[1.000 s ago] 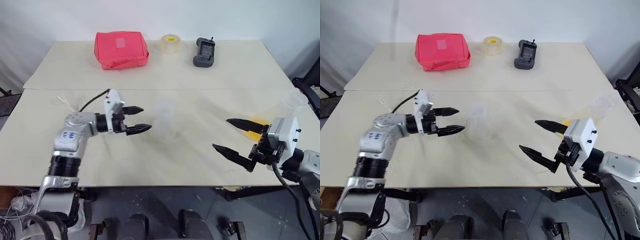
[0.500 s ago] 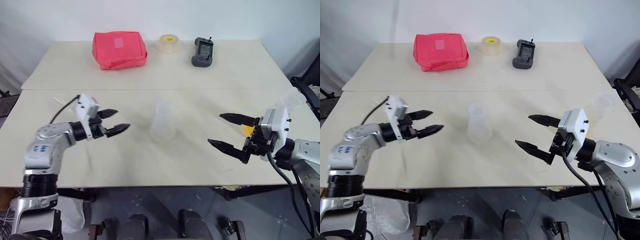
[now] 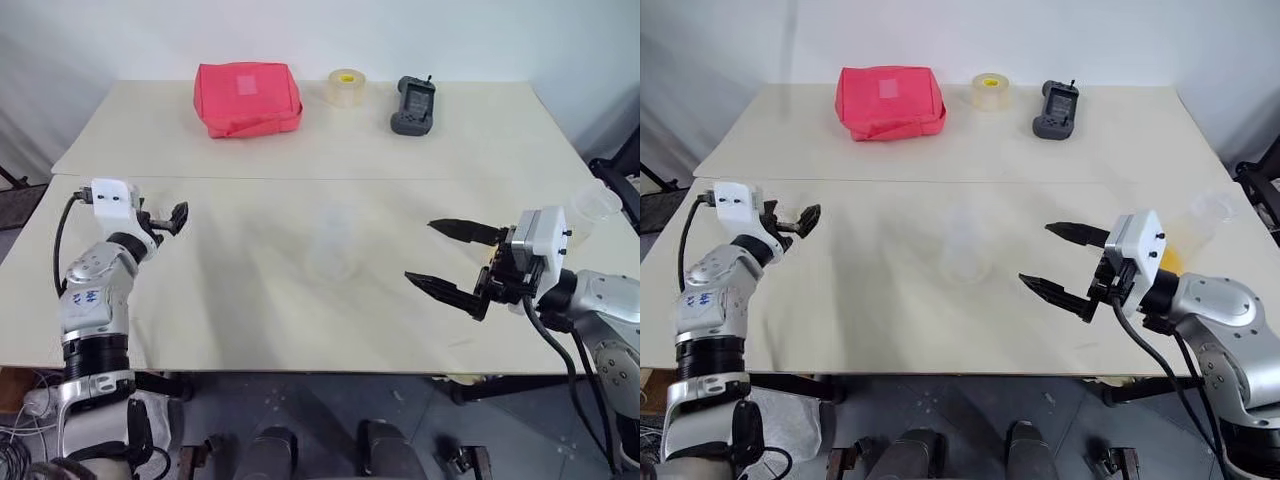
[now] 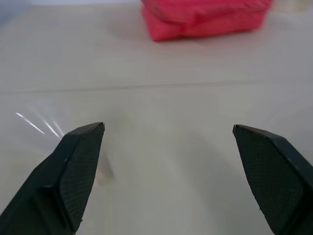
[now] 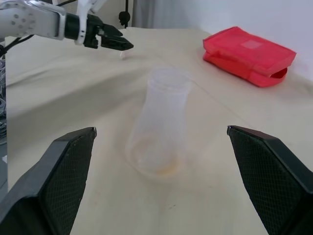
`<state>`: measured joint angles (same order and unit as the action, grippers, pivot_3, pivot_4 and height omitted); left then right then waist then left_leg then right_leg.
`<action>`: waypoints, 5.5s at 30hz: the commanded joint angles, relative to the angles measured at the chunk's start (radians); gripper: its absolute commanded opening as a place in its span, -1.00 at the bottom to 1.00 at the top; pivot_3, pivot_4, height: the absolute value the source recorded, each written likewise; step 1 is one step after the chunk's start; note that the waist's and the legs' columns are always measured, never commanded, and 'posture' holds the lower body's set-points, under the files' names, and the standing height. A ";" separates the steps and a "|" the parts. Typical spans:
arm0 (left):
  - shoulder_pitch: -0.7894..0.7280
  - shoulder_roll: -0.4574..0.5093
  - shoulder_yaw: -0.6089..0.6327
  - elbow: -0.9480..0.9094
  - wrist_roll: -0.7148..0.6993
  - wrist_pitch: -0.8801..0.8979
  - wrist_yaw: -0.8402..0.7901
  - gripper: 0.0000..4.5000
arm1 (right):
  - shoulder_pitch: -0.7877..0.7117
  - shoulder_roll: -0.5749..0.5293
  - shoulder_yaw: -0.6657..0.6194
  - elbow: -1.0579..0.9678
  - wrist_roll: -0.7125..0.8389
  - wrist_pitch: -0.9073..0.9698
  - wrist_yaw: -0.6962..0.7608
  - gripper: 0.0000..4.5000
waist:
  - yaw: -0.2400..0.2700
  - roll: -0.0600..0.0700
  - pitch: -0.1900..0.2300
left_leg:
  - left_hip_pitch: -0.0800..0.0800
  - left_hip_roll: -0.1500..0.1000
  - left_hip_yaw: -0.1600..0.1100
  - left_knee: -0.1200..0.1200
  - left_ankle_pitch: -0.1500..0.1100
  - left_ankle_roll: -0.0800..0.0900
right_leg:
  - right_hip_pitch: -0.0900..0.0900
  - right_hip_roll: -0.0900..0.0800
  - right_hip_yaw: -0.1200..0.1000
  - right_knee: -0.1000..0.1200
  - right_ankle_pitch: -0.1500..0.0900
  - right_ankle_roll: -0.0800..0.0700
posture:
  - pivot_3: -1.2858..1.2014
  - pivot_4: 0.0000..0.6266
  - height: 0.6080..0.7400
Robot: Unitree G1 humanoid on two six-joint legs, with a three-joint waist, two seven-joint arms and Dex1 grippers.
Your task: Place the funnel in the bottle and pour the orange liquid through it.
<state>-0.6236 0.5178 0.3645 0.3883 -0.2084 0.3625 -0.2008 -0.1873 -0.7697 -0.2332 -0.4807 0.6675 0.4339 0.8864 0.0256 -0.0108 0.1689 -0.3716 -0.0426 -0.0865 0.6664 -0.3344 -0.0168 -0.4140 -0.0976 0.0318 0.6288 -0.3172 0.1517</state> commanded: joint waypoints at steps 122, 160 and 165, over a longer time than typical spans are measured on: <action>-0.119 0.254 -0.460 -0.017 0.056 -0.322 -1.068 0.97 | 0.015 0.025 -0.018 -0.011 -0.024 -0.030 -0.030 1.00 | -0.025 -0.004 0.001 | 0.000 0.000 0.008 -0.001 0.000 0.002 | -0.004 -0.002 0.001 0.008 0.000 -0.001 | 0.03 -0.52 1.00; -0.610 0.079 -0.600 0.768 0.314 -0.870 -1.340 0.97 | 0.131 0.018 0.058 -0.113 -0.008 -0.050 0.068 1.00 | -0.026 -0.008 0.003 | -0.001 -0.004 0.011 0.002 -0.002 0.006 | -0.005 -0.001 0.001 0.008 0.001 0.001 | 0.03 -0.52 1.00; -0.611 0.064 -0.586 0.756 0.291 -0.861 -1.395 0.97 | 0.122 0.030 0.067 -0.111 -0.013 -0.050 0.064 1.00 | -0.025 -0.008 0.003 | -0.001 -0.004 0.011 0.002 -0.002 0.006 | -0.005 -0.001 0.001 0.008 0.001 0.001 | 0.03 -0.52 1.00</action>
<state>-1.2123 0.5765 -0.2382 1.1573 0.1064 -0.4978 -1.5016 -0.0612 -0.7420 -0.1604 -0.5815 0.6486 0.3986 0.9508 0.0001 -0.0186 0.1718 -0.3724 -0.0464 -0.0750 0.6688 -0.3365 -0.0111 -0.4186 -0.0992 0.0325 0.6372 -0.3161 0.1532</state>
